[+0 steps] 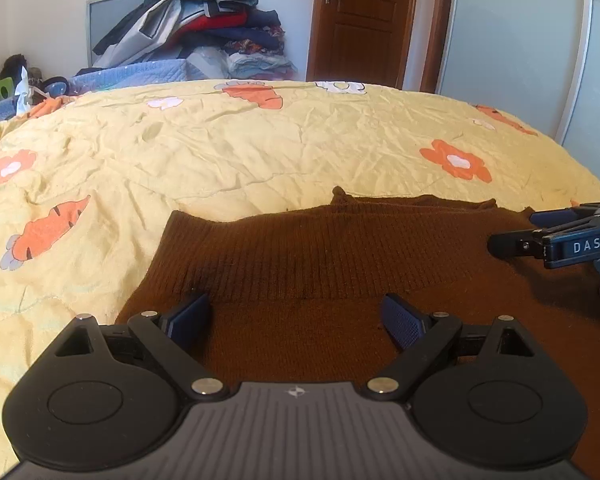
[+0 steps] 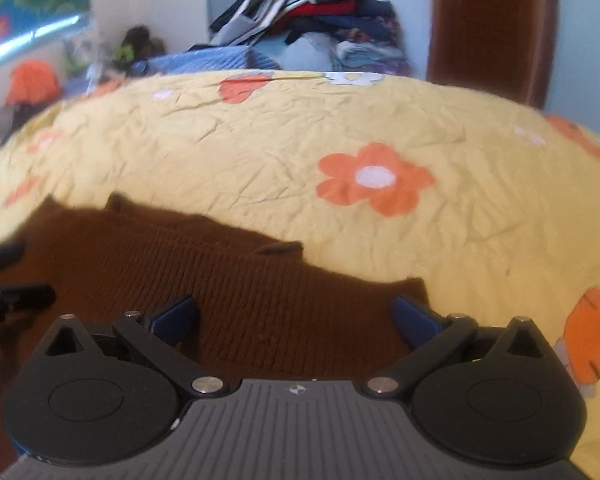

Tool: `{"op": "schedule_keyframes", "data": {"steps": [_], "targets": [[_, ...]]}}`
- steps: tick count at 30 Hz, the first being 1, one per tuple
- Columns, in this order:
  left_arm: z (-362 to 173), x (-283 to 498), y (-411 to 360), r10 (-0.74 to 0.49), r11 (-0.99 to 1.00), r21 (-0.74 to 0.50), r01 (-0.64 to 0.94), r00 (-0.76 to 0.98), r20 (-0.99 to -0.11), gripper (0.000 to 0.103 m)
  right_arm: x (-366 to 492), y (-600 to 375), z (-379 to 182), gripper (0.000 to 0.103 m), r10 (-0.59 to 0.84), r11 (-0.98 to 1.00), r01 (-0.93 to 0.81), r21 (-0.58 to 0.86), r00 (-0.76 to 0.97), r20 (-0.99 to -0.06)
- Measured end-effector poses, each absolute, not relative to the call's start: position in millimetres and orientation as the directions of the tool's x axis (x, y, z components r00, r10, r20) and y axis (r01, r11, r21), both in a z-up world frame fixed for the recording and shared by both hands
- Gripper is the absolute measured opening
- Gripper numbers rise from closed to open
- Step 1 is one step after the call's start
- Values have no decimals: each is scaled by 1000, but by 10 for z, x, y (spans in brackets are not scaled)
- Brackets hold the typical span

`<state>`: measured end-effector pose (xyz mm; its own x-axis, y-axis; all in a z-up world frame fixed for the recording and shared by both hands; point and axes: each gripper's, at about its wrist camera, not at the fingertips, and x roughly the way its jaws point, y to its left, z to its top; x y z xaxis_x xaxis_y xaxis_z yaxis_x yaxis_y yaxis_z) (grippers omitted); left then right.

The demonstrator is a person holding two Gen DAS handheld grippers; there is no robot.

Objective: Fold small clothes

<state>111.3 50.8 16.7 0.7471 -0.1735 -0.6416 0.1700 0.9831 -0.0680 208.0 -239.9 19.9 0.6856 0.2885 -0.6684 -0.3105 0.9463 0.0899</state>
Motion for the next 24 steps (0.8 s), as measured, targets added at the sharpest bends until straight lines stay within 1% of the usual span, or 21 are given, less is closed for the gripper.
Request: {"op": "schedule_keyframes", "data": {"steps": [3,5,19,24], "targets": [[162,1129,536,-201,979,-98,180,744,-637,99,2092,-2372,184,103,270,948,-311,62,689,-672],[161,1136,539,-206,978,-103,183,743,-637,99,2081,-2354,178,103,261,950,-306,53,694,-671],[152,1145,570,-228,974,-134,185,746,-626,100,2064,-2369,194,103,268,950,-304,64,697,-665],[151,1155,551,-220,975,-116,190,742,-634,100,2060,-2372,195,103,269,951,-303,67,698,-664]]}}
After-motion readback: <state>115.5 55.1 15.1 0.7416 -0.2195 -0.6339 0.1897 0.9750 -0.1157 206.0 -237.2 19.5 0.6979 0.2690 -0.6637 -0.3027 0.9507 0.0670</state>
